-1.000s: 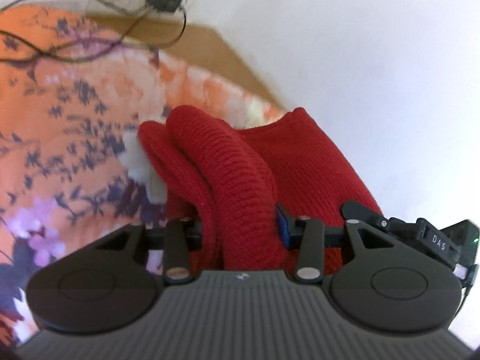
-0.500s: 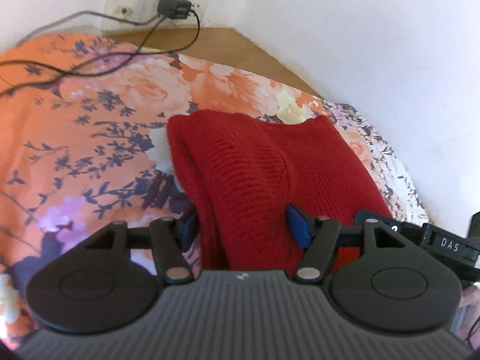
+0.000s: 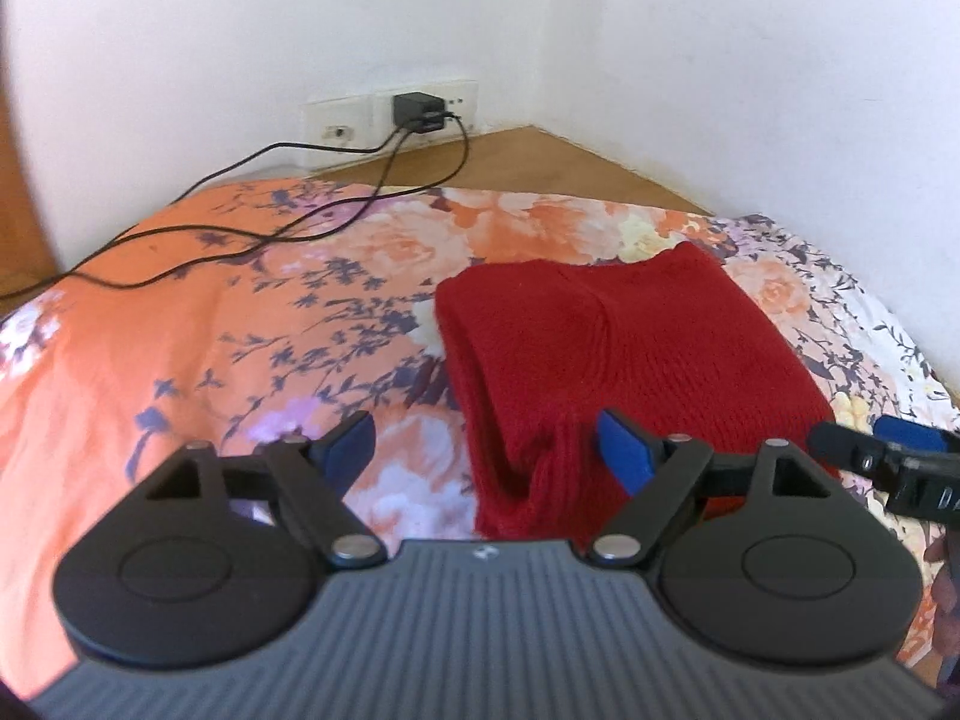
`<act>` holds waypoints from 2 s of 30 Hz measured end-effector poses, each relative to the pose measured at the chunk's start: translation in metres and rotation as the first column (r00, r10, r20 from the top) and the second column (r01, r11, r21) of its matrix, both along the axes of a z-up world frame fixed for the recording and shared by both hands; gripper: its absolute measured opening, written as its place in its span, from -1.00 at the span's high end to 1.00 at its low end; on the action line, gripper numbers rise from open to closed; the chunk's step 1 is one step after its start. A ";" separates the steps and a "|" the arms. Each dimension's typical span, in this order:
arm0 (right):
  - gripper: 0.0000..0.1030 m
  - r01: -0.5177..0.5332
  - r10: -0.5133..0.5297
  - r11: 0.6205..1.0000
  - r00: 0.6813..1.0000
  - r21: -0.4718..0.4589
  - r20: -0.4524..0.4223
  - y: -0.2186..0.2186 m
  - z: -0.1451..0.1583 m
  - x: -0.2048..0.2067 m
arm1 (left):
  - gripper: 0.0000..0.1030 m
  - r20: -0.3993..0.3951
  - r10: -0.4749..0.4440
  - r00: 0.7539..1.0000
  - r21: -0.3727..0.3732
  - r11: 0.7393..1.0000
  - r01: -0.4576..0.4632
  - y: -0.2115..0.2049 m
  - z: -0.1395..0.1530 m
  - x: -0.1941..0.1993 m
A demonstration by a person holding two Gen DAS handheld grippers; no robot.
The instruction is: Fold small clothes
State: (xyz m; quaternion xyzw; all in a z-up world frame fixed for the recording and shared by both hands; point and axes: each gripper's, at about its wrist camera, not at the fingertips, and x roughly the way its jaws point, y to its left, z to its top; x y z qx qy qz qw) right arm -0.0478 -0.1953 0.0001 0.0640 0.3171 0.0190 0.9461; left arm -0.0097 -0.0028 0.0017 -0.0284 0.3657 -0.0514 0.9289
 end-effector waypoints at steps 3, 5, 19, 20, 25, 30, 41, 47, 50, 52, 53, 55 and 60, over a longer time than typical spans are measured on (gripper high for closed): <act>-1.00 -0.018 0.018 0.999 1.000 -0.039 -0.017 0.007 -0.006 -0.012 | -0.61 -0.012 0.012 1.000 0.012 1.000 -0.011 -0.003 0.000 -0.012; -1.00 -0.028 0.027 0.998 0.999 -0.060 -0.029 0.011 -0.009 -0.019 | -0.61 -0.020 0.021 1.000 0.017 1.000 -0.020 -0.006 -0.002 -0.019; -1.00 -0.020 0.016 0.999 0.996 -0.038 -0.083 0.023 -0.018 -0.041 | -0.62 -0.180 0.069 0.981 0.044 0.997 -0.062 -0.024 -0.038 -0.036; -1.00 -0.017 0.013 0.999 0.996 -0.037 -0.088 0.023 -0.019 -0.041 | -0.62 -0.189 0.068 0.980 0.050 0.997 -0.060 -0.025 -0.040 -0.036; -1.00 -0.007 0.004 1.000 0.995 -0.027 -0.101 0.021 -0.020 -0.039 | -0.62 -0.199 0.076 0.977 0.065 0.996 -0.064 -0.025 -0.042 -0.036; -1.00 0.001 -0.004 1.000 0.994 -0.030 -0.105 0.021 -0.021 -0.037 | -0.62 -0.196 0.072 0.978 0.071 0.996 -0.059 -0.027 -0.040 -0.035; -1.00 0.004 -0.006 1.000 0.994 -0.026 -0.107 0.020 -0.022 -0.034 | -0.62 -0.181 0.045 0.982 0.093 0.995 -0.029 -0.034 -0.039 -0.035; -1.00 0.002 -0.005 1.000 0.994 -0.026 -0.110 0.020 -0.022 -0.033 | -0.62 -0.175 0.035 0.984 0.105 0.994 -0.017 -0.037 -0.039 -0.034; -1.00 0.000 -0.003 1.000 0.994 -0.028 -0.111 0.020 -0.023 -0.032 | -0.62 -0.180 0.036 0.983 0.103 0.994 -0.017 -0.037 -0.040 -0.033; -1.00 -0.001 -0.003 1.000 0.994 -0.028 -0.111 0.020 -0.023 -0.032 | -0.62 -0.181 0.036 0.983 0.102 0.995 -0.017 -0.037 -0.041 -0.033; -1.00 -0.001 -0.003 1.000 0.994 -0.028 -0.111 0.020 -0.023 -0.032 | -0.62 -0.181 0.035 0.983 0.102 0.995 -0.016 -0.038 -0.041 -0.033; -1.00 0.000 -0.003 1.000 0.994 -0.028 -0.112 0.020 -0.023 -0.031 | -0.62 -0.180 0.035 0.983 0.104 0.994 -0.017 -0.038 -0.041 -0.033; -1.00 0.000 -0.003 1.000 0.994 -0.028 -0.111 0.019 -0.023 -0.031 | -0.62 -0.179 0.035 0.983 0.104 0.994 -0.017 -0.039 -0.041 -0.032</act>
